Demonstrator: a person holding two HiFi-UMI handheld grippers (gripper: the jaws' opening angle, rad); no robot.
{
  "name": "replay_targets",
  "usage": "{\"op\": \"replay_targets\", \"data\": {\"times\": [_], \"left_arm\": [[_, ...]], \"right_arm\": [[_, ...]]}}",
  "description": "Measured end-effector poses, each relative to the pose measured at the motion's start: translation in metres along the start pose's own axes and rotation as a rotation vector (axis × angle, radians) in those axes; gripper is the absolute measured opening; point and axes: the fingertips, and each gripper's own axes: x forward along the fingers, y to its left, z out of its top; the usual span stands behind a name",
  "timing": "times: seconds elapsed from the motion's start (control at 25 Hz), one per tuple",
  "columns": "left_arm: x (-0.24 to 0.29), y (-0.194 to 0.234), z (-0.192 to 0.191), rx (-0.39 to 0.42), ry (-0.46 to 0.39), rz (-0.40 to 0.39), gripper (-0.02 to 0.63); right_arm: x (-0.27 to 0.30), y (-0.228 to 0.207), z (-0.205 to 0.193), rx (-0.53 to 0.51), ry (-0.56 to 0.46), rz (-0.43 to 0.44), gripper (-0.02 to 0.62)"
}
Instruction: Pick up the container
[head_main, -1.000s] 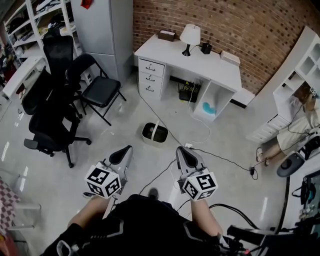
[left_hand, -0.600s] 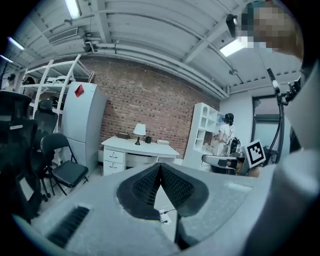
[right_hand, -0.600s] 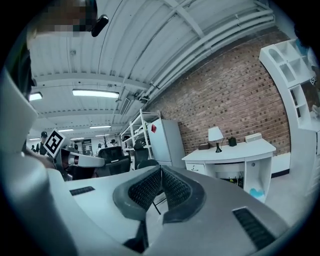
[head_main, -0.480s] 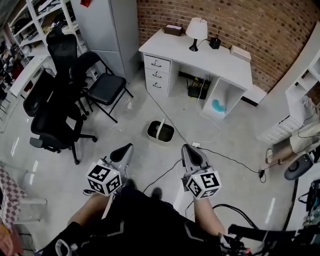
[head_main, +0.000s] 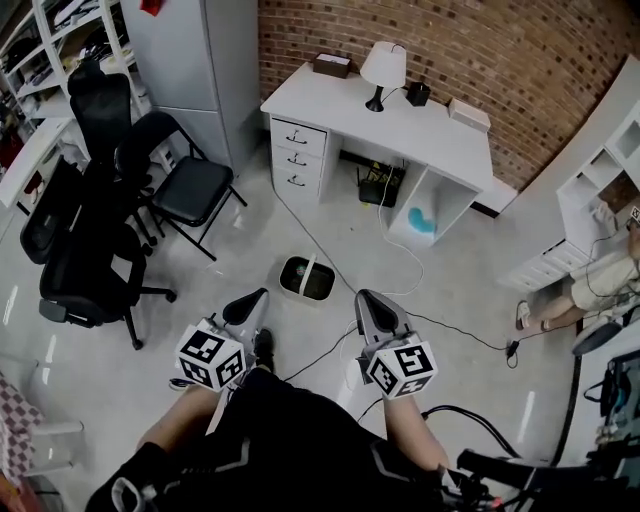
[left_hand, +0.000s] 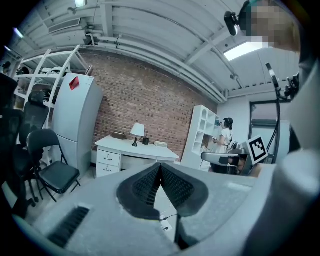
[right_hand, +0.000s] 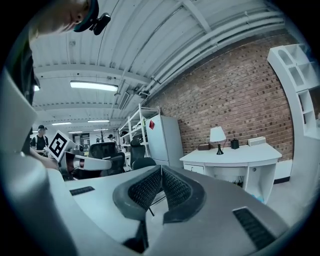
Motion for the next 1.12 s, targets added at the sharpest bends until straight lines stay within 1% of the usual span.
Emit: {"op": "replay_targets", "data": {"times": [0.16,0.44,0.68,0.96,1.12], "left_arm": [[0.025,0.041,0.012,0.024,0.007,-0.026,0.009],[0.062,0.11,0.031,0.007,0.009,-0.063,0.009],[0.085,0.158,0.029,0.002,0.036,-0.094,0.009],[0.12,0.196,0.019,-0.007,0.083,-0.137,0.009],[0.141,0.202,0.01,-0.021,0.123,-0.137,0.009]], "right_arm": [[0.039,-0.005,0.008,0.003,0.006,-0.033,0.009],[0.119,-0.011,0.013,0.001,0.043,-0.057,0.009],[0.174,-0.02,0.007,-0.005,0.081,-0.107,0.009],[0.214,-0.042,-0.013,0.019,0.123,-0.182,0.011],[0.228,-0.057,-0.028,0.044,0.18,-0.18,0.012]]}}
